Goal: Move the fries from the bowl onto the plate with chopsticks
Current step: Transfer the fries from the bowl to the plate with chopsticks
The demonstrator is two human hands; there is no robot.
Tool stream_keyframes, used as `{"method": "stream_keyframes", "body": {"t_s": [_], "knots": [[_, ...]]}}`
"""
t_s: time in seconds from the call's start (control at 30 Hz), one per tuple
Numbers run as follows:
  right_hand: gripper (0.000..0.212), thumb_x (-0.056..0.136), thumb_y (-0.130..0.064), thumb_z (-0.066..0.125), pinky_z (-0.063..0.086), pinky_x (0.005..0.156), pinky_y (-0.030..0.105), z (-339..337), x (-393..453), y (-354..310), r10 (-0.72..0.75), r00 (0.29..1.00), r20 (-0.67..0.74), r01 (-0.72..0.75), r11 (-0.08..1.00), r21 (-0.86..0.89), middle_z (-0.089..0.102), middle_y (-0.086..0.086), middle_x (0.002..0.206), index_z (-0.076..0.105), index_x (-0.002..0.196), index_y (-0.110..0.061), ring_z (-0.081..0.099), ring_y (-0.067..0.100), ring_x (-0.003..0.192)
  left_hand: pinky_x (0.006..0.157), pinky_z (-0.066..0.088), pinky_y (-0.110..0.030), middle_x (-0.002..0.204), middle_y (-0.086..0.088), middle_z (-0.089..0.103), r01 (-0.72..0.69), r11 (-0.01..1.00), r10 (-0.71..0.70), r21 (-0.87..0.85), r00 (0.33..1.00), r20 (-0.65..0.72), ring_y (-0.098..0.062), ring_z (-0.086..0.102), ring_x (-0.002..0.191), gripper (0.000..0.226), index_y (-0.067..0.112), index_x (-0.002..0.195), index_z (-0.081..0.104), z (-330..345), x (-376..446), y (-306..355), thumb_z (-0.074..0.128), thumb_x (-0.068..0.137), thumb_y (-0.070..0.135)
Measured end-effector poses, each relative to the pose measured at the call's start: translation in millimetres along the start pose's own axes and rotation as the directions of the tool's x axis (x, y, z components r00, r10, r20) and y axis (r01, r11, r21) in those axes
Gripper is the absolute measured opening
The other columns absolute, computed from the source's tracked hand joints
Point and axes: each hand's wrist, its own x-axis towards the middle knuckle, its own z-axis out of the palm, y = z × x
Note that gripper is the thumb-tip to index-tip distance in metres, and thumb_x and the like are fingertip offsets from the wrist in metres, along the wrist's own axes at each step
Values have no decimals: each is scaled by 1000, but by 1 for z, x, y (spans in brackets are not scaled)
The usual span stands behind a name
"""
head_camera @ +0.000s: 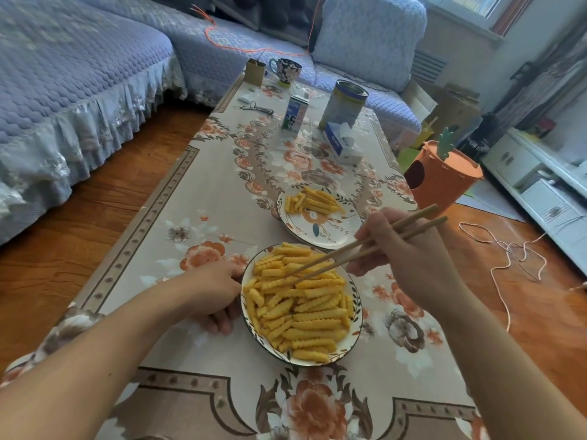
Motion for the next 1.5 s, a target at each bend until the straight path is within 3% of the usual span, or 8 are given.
{"method": "stream_keyframes", "body": {"t_s": [0.2,0.33,0.47,0.6,0.83,1.1,1.3,1.5], "knots": [[37,100,-32,52,64,57,40,-30,21,3,-5,975,-220,40,988,152,70,15,64,65,87,1,71,34,57,54,56,-33,77,-14,68,-6,1000,6,-1,1000,-9,-25,69,57,29,19,104,69,2,1,-4,42,98,11],[33,107,-25,51,65,67,42,-41,60,29,47,924,-380,-12,996,93,73,14,72,68,94,0,73,29,63,54,58,-35,79,-14,68,4,1000,-4,-4,1000,-2,-26,69,56,26,19,106,69,1,1,-1,45,98,14],[33,107,-27,52,65,63,38,-27,90,54,91,931,-352,-78,996,51,73,25,79,68,92,-1,73,25,60,54,58,-35,78,-15,68,16,1000,-16,-10,1000,3,-27,71,57,26,19,106,70,-1,2,1,46,98,14],[37,104,-31,58,63,57,32,0,113,58,152,882,-447,-79,981,177,72,17,67,67,87,0,74,26,58,58,61,-38,77,-13,69,24,1000,-24,-20,1000,14,-27,72,59,25,23,103,72,-3,2,3,48,97,16],[40,102,-39,59,64,64,40,30,144,60,207,829,-520,-126,974,186,74,24,86,66,89,-2,76,29,64,57,61,-37,75,-11,70,34,999,-33,-31,999,20,-28,73,61,25,27,102,73,-4,3,4,50,98,18],[39,108,-30,50,64,58,35,9,125,50,192,806,-560,-101,977,190,71,19,73,63,82,-5,73,24,55,60,63,-39,76,-12,72,32,999,-32,-15,999,24,-28,73,62,20,23,101,71,-6,3,4,53,96,18],[38,105,-34,55,64,60,36,3,111,51,175,827,-534,-85,979,188,73,21,74,66,87,-2,75,26,60,56,61,-38,76,-13,73,23,1000,-23,9,1000,-5,-32,75,64,22,21,102,72,-3,3,2,51,96,17],[40,104,-38,57,64,74,49,38,124,58,226,823,-520,-149,971,186,73,14,69,65,79,-8,76,31,65,53,57,-34,74,-11,69,-16,1000,16,-15,1000,-6,-27,71,59,21,21,102,71,0,0,1,51,99,20]]}}
